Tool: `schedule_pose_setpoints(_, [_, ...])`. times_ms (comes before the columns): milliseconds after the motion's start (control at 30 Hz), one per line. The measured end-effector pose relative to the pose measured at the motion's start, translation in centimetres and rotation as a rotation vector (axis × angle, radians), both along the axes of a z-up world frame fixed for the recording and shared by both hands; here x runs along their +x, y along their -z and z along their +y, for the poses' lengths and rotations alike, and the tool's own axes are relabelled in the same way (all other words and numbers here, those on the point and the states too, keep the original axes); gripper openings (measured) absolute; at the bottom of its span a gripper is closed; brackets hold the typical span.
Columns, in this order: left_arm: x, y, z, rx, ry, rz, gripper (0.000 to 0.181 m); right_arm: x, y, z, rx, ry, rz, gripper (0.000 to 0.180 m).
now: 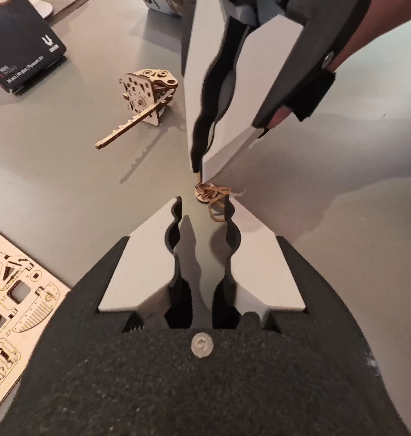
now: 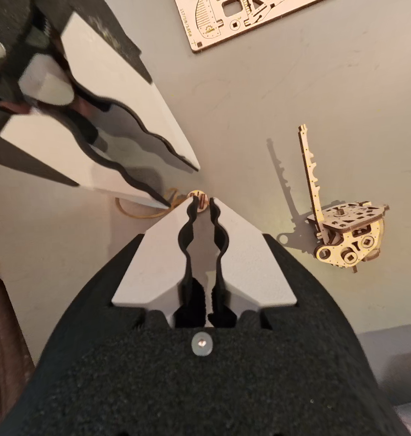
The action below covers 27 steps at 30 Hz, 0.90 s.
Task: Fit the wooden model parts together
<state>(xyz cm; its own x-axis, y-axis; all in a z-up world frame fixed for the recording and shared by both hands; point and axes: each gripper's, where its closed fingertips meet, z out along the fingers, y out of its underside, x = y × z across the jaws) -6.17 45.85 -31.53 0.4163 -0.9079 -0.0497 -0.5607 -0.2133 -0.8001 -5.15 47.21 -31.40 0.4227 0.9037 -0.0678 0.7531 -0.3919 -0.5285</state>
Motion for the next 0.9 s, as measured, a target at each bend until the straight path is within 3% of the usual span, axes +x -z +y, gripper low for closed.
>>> schedule_pose_setpoints(300, [0.9,0.8,1.0,-0.002,-0.095,0.058,0.039,1.3,-2.1,0.0,0.084,0.122,0.114,0.009])
schedule_pose_setpoints(567, [1.1,1.5,0.7,-0.015,-0.080,0.101,0.028,2.2,-3.3,-0.3,0.100,0.193,0.217,0.008])
schedule_pose_setpoints(667, [1.2,1.6,0.6,-0.012,-0.072,0.103,0.019,1.9,-2.7,-0.4,0.083,0.179,0.215,0.008])
schedule_pose_setpoints(900, [1.2,1.6,0.6,-0.011,-0.071,0.105,0.018,0.7,-0.2,-0.5,0.031,0.120,0.152,0.008])
